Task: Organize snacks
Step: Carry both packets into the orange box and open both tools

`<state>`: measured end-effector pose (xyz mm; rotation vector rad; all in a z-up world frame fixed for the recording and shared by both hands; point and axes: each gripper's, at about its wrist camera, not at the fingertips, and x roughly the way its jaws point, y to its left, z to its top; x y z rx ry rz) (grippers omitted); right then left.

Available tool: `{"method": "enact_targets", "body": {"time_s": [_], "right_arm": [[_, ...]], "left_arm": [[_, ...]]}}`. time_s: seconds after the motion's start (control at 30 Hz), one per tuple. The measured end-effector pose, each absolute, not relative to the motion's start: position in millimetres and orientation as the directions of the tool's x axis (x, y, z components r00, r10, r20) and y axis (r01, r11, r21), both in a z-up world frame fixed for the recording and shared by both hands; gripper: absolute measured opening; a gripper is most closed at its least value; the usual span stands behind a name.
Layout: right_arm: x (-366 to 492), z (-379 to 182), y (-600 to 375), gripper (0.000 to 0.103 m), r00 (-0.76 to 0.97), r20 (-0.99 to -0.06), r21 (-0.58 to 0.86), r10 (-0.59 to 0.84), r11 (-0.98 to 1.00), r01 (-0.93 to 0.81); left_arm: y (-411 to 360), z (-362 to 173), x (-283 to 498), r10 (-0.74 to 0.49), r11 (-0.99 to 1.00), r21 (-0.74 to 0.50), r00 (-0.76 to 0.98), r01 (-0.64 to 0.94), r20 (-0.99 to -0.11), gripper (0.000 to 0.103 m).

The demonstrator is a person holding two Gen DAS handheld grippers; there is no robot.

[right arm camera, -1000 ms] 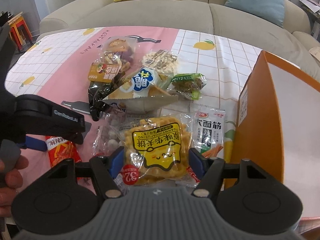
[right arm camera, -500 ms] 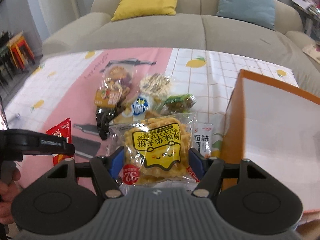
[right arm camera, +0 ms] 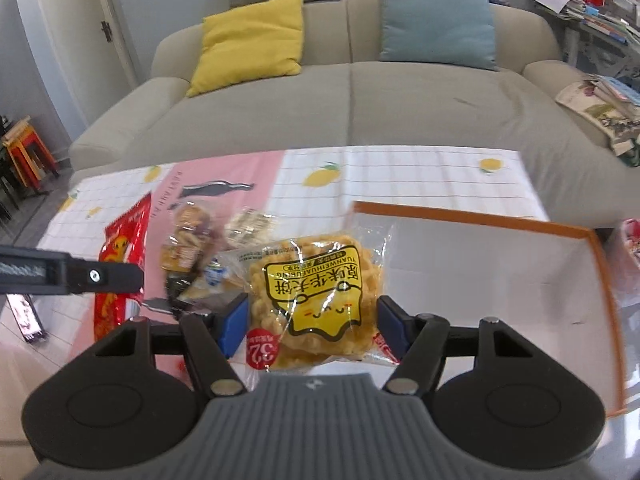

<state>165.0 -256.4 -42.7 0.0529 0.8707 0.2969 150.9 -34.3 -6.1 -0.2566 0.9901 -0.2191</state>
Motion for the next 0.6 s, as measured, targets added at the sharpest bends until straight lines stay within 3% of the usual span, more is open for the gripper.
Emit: {"method": "enact_targets", "body": {"time_s": [0.3, 0.6], "right_arm": [[180, -63, -330, 0.066, 0.530, -0.833, 0.077, 0.160, 0.982, -0.175], [199, -99, -363, 0.066, 0.479, -0.874, 0.023, 0.087, 0.990, -0.138]], "left_arm": [[-129, -25, 193, -0.421, 0.903, -0.350, 0.356, 0.248, -0.834, 0.045], [-198, -62, 222, -0.333, 0.903, -0.220, 0.278, 0.368, -0.901, 0.043]]}}
